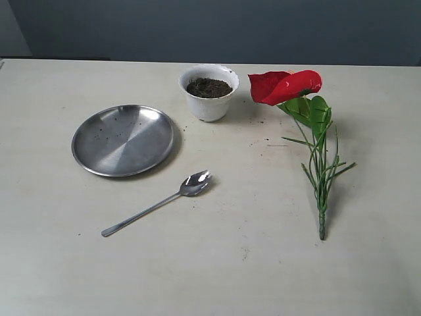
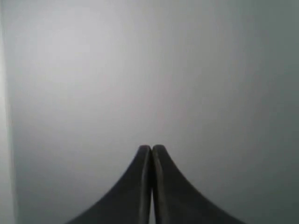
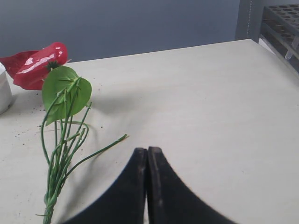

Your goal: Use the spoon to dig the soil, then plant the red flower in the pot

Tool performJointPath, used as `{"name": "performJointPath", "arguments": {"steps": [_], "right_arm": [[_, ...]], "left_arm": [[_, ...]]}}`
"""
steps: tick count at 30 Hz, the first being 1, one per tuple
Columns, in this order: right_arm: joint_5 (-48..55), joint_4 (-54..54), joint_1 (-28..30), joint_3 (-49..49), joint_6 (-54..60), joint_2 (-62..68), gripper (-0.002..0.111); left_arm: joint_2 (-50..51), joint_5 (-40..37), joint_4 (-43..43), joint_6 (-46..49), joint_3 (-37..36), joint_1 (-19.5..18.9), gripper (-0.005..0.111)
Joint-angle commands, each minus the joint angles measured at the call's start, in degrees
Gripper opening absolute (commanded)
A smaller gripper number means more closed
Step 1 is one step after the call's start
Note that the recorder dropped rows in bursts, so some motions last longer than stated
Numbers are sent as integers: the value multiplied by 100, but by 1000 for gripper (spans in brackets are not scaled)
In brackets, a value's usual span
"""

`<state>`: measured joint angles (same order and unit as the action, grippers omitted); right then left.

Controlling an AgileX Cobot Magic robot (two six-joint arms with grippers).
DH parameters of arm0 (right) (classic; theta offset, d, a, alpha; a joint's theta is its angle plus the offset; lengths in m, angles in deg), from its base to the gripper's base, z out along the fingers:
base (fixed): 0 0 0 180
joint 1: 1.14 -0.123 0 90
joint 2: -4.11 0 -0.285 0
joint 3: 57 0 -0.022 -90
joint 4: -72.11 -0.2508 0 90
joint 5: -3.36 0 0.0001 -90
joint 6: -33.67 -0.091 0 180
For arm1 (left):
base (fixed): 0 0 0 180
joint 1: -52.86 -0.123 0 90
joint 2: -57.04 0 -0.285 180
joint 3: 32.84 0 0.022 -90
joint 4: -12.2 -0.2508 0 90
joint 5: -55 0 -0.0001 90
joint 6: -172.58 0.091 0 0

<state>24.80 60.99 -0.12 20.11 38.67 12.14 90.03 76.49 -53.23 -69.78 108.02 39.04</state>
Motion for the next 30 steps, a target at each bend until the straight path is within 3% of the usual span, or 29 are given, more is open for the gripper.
{"name": "performJointPath", "arguments": {"steps": [1, 3, 6, 16, 24, 30], "right_arm": [[-59, -10, 21, 11, 6, -24, 0], [-59, -10, 21, 11, 6, -24, 0], [-59, -10, 21, 11, 6, -24, 0], [-48, -8, 21, 11, 6, -24, 0], [-48, -8, 21, 11, 6, -24, 0], [-59, -8, 21, 11, 6, -24, 0]], "left_arm": [[1415, 1811, -3452, -3399, 1012, 32, 0], [2056, 2771, -3452, -3687, 1310, 32, 0], [2780, 3533, -3452, -3711, 1601, 32, 0], [3824, 3616, -3452, -3309, 1654, 32, 0], [3530, 2566, -3316, -3148, 1871, 32, 0], [1963, 1174, -3452, -3323, 1518, 32, 0]]}}
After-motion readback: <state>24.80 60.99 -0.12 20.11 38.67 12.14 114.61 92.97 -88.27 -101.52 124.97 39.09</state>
